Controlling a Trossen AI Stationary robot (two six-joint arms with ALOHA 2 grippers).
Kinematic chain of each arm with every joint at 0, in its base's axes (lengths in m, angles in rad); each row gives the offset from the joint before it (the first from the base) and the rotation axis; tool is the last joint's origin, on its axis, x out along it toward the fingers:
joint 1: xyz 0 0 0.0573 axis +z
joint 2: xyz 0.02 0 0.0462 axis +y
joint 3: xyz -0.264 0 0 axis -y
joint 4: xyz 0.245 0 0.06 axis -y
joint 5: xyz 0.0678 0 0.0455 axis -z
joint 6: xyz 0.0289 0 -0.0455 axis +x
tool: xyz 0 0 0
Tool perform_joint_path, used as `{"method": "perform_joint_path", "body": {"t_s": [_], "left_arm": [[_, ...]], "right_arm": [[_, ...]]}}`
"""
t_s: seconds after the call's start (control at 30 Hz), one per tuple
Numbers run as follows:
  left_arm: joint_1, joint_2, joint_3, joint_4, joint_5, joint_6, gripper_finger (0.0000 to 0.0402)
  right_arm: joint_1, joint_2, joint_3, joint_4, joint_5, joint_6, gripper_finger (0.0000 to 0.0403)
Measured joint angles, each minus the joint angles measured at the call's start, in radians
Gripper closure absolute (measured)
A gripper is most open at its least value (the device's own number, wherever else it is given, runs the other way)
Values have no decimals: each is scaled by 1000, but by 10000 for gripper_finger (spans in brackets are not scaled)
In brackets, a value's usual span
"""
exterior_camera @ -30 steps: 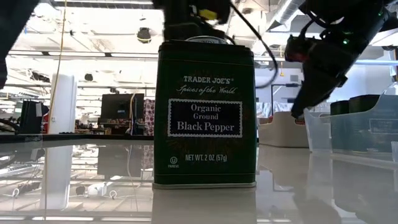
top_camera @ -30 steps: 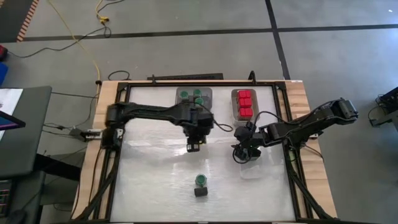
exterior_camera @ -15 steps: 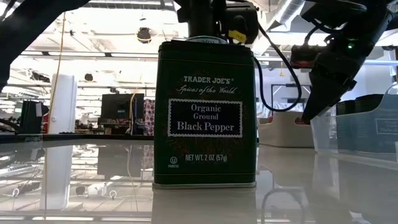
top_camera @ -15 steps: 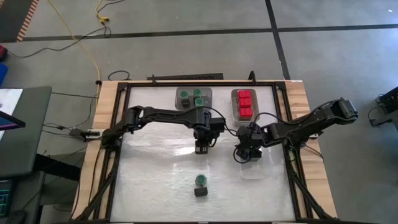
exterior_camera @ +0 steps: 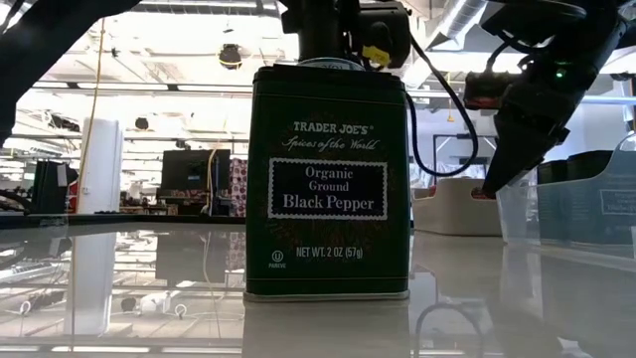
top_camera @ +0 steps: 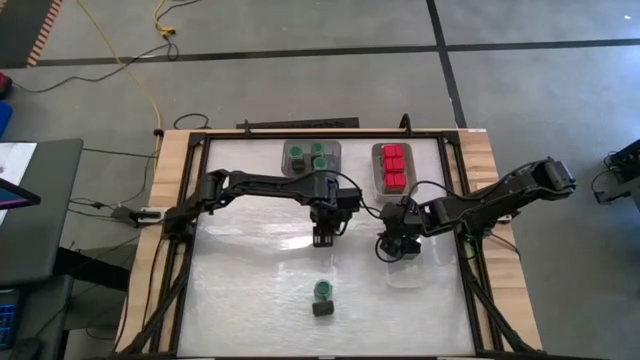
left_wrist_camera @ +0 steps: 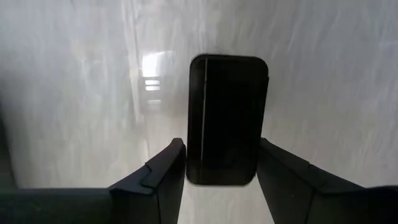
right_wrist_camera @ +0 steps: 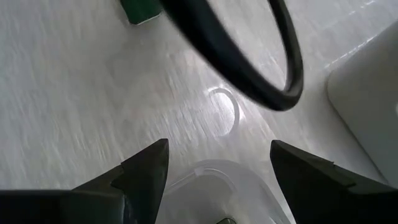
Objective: Sort spices by type
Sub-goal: Move the bottom left black seasoning can to the center of the table
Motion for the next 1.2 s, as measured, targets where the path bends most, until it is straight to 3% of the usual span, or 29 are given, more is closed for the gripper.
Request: {"method": "perform_joint_path", "body": {"t_s": [0.23,0.37,0.53,0.87,1.03,1.2], "left_arm": [[0,-55,-3,-47,-9,10,220],[0,-155,-95,21,-16,30,219],[0,-398,-389,260,-66,-13,219],[-54,-963,-1172,906,-132,-91,219],[-67,-1162,-1411,1022,-131,-136,219],[-66,-1284,-1595,1149,-138,-230,219]], "right_arm": [[-1,0,9,50,-1,-57,98],[-1,0,19,61,22,-67,98],[2,0,19,61,63,-66,98],[-19,0,19,204,138,-115,98],[-46,0,19,361,137,-111,98],[-77,0,19,457,126,-173,98]]}}
